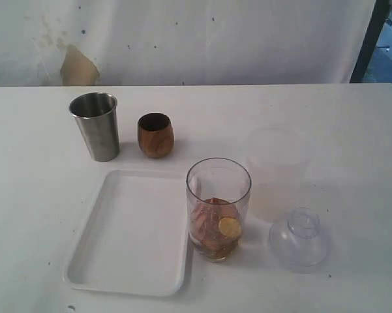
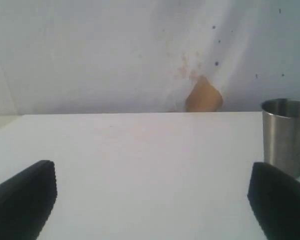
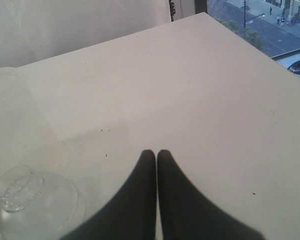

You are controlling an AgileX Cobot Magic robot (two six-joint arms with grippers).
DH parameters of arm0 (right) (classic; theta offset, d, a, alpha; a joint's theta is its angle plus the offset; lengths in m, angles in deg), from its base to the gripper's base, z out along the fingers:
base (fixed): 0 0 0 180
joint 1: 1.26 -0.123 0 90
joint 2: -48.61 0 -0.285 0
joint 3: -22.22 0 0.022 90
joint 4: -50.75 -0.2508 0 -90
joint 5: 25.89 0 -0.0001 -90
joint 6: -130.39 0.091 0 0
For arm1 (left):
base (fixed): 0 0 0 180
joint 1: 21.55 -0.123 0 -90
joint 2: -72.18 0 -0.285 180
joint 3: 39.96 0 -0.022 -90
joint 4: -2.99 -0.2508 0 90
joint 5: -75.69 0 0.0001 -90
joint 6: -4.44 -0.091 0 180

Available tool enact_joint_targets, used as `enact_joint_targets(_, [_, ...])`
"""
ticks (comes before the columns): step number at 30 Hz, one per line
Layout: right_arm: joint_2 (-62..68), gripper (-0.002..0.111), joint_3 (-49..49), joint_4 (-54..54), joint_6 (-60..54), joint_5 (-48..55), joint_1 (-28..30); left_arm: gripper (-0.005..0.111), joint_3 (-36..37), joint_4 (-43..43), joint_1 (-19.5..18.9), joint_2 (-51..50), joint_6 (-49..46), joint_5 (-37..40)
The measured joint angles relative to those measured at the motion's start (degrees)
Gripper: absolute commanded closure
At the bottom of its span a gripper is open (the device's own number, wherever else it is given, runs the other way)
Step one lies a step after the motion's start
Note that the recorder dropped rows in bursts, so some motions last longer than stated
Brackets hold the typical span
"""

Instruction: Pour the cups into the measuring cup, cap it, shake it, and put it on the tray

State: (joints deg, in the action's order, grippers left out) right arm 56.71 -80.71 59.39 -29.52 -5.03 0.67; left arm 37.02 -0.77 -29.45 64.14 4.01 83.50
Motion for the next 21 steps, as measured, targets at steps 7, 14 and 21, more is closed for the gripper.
enact_joint_targets(7, [0.0, 0.108, 0.0, 0.0, 0.0, 0.0, 0.0, 0.002, 0.0, 0.0, 0.0, 0.0, 4.6, 3.8])
enact_joint_targets(14, [0.0, 0.108, 0.0, 0.0, 0.0, 0.0, 0.0, 0.002, 0.0, 0.0, 0.0, 0.0, 5.5, 4.1])
enact_joint_targets(21, [0.0, 0.108, 0.0, 0.0, 0.0, 0.0, 0.0, 0.002, 0.0, 0.0, 0.0, 0.0, 5.6, 4.1])
